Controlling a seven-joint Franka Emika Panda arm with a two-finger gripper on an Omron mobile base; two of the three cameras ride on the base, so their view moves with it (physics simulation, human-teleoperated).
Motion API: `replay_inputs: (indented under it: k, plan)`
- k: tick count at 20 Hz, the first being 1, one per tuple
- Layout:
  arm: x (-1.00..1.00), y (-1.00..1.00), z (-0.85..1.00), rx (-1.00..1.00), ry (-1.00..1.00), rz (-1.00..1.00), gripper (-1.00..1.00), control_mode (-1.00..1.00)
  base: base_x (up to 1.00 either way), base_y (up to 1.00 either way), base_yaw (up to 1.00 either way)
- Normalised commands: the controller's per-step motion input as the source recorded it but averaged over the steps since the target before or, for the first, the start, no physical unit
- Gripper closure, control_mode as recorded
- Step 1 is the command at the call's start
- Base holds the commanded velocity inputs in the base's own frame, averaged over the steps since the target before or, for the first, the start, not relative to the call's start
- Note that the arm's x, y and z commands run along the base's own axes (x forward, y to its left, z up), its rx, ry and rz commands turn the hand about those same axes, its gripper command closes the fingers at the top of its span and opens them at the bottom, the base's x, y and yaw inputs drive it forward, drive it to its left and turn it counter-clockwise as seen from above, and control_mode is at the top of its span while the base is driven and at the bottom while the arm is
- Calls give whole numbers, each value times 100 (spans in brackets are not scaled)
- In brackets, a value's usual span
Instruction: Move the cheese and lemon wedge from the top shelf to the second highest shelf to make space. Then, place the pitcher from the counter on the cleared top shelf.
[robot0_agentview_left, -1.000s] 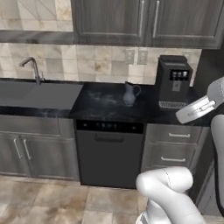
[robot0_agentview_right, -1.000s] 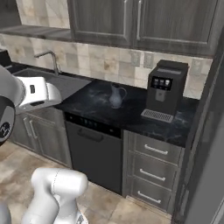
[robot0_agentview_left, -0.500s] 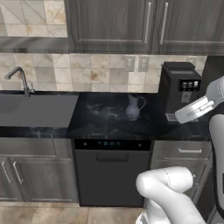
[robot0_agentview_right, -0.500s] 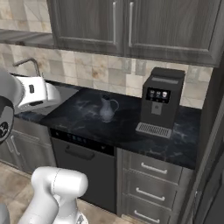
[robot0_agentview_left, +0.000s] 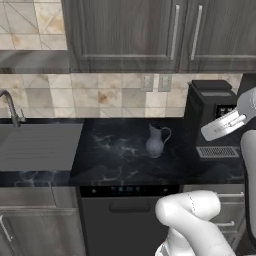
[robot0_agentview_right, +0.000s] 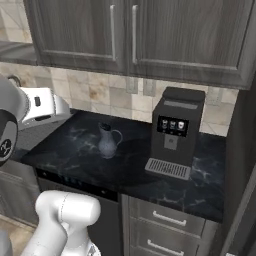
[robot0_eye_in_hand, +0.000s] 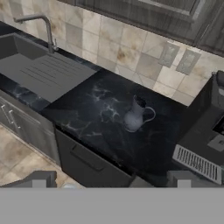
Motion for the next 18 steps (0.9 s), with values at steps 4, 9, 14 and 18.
replay_inputs:
  k: [4, 9, 14, 18]
  plan:
    - [0, 0, 0, 0, 0, 0, -100, 100, 61, 34, -8]
    - [0, 0, 0, 0, 0, 0, -100, 100, 51, 26, -8]
    - [0, 0, -16, 0, 0, -3, -100, -100, 14, 1, -4]
    - [5, 0, -40, 0, 0, -13, -100, -100, 0, 0, 0]
